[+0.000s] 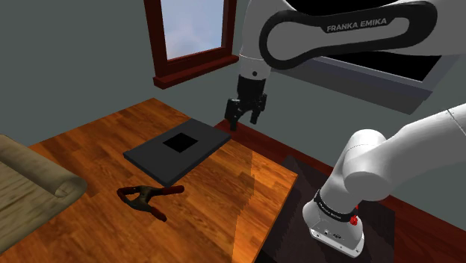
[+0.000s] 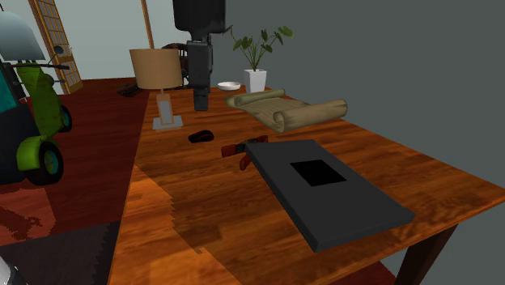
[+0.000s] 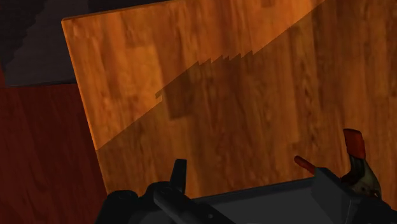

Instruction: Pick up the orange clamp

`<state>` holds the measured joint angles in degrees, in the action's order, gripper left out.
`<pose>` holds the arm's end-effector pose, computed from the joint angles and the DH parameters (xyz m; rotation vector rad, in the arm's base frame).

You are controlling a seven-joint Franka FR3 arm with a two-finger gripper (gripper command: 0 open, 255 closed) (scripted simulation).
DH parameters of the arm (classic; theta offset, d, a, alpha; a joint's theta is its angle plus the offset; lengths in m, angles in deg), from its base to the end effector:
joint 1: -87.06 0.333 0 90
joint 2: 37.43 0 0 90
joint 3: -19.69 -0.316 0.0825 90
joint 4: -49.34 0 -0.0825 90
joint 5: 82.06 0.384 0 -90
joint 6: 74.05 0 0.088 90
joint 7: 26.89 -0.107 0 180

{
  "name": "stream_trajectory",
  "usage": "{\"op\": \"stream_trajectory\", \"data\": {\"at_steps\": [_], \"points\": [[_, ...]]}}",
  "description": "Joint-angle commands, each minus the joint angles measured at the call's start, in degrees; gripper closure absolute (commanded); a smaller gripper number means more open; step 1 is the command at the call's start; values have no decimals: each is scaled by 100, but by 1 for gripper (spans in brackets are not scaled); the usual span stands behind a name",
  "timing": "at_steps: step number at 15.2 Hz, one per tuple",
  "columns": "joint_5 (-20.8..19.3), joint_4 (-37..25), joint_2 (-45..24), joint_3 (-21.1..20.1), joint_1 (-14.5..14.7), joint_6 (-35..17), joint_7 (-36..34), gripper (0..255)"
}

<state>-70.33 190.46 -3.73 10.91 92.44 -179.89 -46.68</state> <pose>0.3552 0.1106 0.4937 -3.0290 0.2797 0.0917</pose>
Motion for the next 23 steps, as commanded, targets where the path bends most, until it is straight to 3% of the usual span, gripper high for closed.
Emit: {"op": "stream_trajectory", "data": {"at_steps": [1, 11, 18, 23], "points": [[67, -30, -331, -190, 61, -334, -153, 0], [-74, -743, -2272, -1099, 264, -1671, -1126, 0], [-779, -1664, -3843, -1483, 471, -2283, -2040, 0], [-1426, -2546, -4999, -1494, 822, -2466, -2694, 0]]}}
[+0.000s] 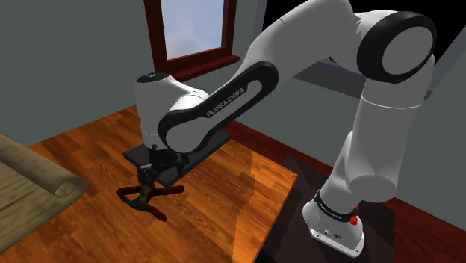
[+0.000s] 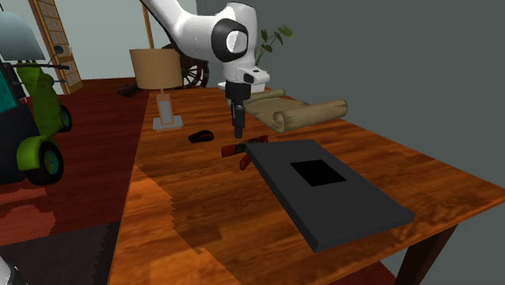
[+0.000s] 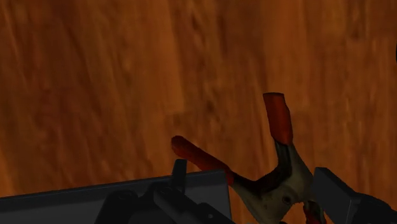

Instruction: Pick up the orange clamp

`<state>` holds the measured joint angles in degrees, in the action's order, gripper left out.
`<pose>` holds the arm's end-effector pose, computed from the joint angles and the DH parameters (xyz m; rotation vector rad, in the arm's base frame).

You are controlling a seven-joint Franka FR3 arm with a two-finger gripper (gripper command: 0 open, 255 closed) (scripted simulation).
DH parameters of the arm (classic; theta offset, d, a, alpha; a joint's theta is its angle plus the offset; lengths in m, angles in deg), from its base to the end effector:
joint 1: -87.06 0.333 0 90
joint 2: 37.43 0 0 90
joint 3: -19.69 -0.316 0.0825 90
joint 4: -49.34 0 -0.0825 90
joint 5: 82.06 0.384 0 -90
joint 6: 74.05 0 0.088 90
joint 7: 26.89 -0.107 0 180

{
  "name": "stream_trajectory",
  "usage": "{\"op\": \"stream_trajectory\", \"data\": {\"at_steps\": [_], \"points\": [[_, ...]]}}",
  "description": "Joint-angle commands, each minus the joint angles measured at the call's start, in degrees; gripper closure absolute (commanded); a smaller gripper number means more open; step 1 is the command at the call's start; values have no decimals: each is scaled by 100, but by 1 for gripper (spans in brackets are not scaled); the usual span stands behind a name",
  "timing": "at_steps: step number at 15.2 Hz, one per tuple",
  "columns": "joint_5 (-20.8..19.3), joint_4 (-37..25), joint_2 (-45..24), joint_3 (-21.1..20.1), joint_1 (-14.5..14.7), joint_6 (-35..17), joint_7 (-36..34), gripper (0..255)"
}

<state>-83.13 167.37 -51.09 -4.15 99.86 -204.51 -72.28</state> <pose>0.4709 0.3425 0.3294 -3.0708 0.2323 0.0832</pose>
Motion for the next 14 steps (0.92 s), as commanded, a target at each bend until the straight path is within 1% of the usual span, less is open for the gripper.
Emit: {"op": "stream_trajectory", "data": {"at_steps": [1, 4, 7, 14], "points": [[-266, -436, -493, 33, 169, -15, -248, 0], [-584, -1088, -1178, 126, 464, 3, -544, 0], [-816, -1758, -1805, 232, 752, 81, -751, 0], [-942, -1713, -2146, 335, 827, -296, -805, 0]]}}
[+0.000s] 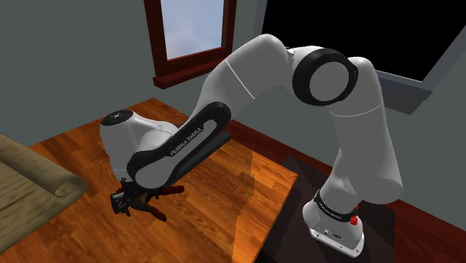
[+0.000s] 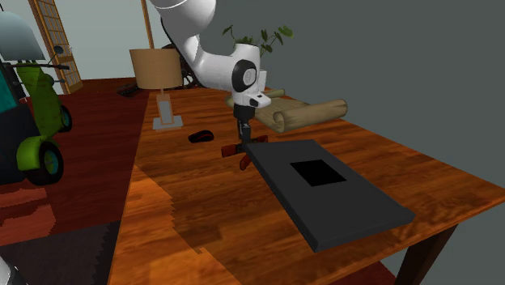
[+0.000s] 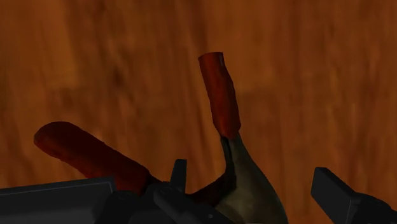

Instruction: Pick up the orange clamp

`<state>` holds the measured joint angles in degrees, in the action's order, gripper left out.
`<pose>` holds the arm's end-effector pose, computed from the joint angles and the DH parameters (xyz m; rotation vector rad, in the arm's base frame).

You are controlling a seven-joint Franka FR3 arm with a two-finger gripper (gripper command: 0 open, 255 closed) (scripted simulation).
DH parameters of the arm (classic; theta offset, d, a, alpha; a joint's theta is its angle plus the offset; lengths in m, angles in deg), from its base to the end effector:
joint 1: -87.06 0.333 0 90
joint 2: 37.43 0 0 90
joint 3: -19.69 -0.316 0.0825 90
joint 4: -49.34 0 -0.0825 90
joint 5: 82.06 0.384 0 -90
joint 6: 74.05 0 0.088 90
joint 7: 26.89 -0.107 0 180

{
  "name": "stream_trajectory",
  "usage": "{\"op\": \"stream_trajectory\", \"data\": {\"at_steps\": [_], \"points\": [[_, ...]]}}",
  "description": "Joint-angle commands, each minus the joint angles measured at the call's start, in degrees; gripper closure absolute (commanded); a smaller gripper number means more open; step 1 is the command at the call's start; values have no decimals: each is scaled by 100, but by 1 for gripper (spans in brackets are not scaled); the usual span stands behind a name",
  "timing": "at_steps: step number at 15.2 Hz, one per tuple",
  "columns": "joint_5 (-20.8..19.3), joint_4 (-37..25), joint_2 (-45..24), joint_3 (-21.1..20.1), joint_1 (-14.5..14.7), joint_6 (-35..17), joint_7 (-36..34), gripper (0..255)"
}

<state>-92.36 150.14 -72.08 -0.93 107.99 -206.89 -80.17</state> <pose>0.5113 0.4209 0.2410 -3.0855 0.2169 0.0806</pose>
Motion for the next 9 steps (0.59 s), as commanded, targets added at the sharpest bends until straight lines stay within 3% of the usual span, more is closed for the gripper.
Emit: {"op": "stream_trajectory", "data": {"at_steps": [1, 2, 3, 9], "points": [[-29, 13, -75, 22, 21, -88, -20, 0], [-29, 12, -75, 22, 21, -88, -20, 0], [-27, 13, -70, 20, 20, -84, -20, 255], [-25, 17, -64, 19, 17, -82, -16, 255]]}}
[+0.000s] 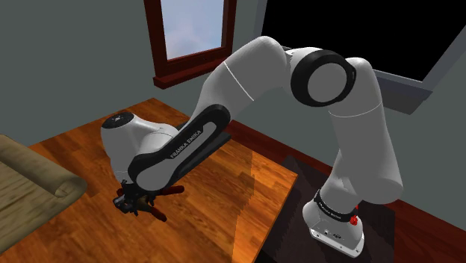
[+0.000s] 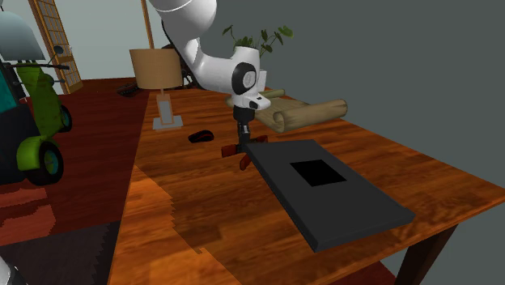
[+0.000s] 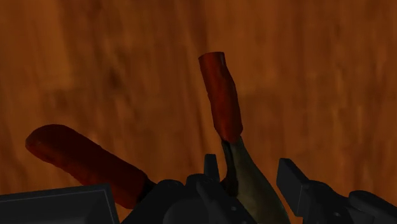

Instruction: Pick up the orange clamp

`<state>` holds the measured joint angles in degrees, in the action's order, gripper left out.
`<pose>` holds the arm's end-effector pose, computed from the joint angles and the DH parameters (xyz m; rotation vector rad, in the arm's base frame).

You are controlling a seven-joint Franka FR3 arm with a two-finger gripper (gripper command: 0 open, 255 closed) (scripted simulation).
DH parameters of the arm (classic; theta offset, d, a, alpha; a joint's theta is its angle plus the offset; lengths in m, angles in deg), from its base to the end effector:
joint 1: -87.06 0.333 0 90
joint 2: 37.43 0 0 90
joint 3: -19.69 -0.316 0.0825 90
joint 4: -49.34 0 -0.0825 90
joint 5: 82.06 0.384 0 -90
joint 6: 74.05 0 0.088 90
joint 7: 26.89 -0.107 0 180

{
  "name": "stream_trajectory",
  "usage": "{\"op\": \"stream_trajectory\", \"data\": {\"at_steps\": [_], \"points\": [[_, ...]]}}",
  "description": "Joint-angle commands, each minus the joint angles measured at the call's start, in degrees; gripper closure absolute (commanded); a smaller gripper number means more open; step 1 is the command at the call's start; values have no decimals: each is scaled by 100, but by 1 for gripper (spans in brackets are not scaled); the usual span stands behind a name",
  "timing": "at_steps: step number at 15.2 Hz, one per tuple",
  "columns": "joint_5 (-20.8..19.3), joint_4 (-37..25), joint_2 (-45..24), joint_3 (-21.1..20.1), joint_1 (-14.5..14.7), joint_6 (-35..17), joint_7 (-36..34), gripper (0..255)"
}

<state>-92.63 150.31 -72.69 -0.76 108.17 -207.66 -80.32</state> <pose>0.5104 0.4213 0.2339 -3.0857 0.2154 0.0802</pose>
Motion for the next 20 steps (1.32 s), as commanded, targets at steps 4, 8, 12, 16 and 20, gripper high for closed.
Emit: {"op": "stream_trajectory", "data": {"at_steps": [4, 8, 12, 16, 20], "points": [[16, -7, 36, -10, -9, 41, 3, 255], [90, -27, 235, -68, -50, 254, 35, 255], [164, -68, 422, -120, -87, 475, 68, 255], [235, -130, 596, -166, -120, 704, 99, 255], [273, -172, 685, -189, -135, 831, 115, 255]]}}
